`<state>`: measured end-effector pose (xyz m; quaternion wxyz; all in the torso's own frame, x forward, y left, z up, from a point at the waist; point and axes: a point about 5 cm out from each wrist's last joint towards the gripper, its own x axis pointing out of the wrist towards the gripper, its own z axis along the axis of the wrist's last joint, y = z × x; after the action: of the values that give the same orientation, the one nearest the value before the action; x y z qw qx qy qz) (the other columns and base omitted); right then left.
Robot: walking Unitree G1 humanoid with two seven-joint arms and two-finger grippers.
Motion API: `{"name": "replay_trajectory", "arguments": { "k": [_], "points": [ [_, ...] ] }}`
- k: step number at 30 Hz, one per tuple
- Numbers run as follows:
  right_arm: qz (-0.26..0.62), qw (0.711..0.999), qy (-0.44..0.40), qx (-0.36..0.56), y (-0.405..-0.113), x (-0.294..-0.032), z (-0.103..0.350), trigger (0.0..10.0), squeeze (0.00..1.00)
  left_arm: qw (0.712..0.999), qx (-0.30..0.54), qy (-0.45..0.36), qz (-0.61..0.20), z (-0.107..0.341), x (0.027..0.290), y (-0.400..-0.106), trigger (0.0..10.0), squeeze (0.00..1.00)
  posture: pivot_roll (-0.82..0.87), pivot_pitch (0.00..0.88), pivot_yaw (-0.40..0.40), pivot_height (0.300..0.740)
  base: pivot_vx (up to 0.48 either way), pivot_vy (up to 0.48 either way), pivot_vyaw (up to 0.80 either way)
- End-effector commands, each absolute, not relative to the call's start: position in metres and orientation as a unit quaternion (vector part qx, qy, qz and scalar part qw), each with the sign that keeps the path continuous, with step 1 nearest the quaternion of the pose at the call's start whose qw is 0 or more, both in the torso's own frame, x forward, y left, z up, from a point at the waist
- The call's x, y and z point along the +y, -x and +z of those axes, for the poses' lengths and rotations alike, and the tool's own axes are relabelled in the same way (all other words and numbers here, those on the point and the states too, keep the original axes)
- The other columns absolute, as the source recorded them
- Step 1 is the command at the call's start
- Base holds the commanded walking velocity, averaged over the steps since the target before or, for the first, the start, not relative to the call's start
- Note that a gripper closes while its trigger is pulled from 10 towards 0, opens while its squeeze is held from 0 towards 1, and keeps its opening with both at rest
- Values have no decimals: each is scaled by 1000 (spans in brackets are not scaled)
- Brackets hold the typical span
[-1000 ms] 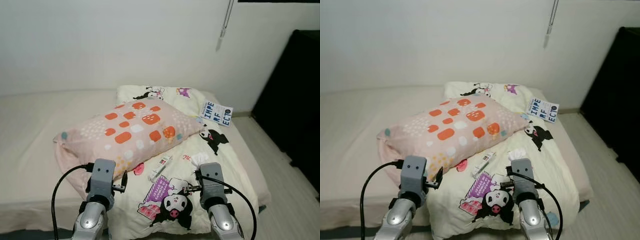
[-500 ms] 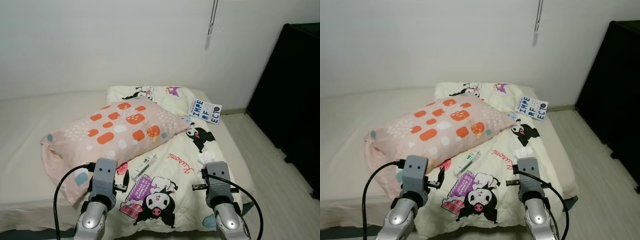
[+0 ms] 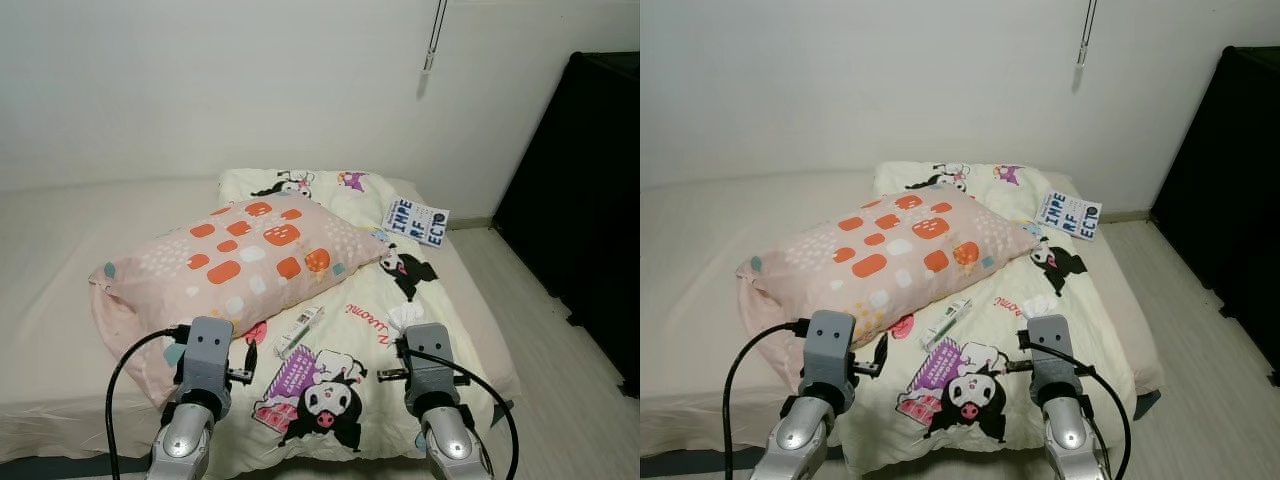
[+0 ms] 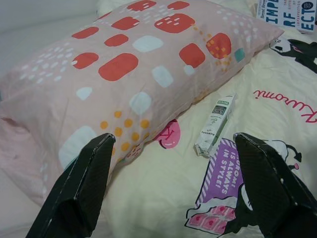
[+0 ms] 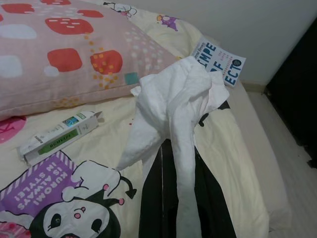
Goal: Clean up the room
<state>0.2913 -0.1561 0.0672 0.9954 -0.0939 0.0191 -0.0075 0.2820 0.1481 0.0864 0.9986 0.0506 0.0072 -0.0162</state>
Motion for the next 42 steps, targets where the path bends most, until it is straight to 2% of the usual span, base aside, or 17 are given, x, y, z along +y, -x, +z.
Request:
{"name": "replay_trajectory", "arguments": {
  "k": [1,21,28,42],
  "points": [
    [-6,995,90,32,-288,-155,60,10000,0,998,13,-55,-14,83,150,-280,10000,0,-29,151,23,726,0,0,0],
    [-3,995,92,28,-288,-155,61,10000,0,998,10,-59,-17,84,149,-279,10000,0,-31,145,22,726,0,0,0],
    [-4,995,94,28,-288,-156,61,10000,0,999,3,-48,-20,85,146,-278,10000,0,-31,148,22,726,0,-429,0],
    [-4,995,95,30,-288,-156,60,10000,0,998,11,-57,-12,83,149,-278,10000,0,-31,152,20,726,0,0,0]
  ]
}}
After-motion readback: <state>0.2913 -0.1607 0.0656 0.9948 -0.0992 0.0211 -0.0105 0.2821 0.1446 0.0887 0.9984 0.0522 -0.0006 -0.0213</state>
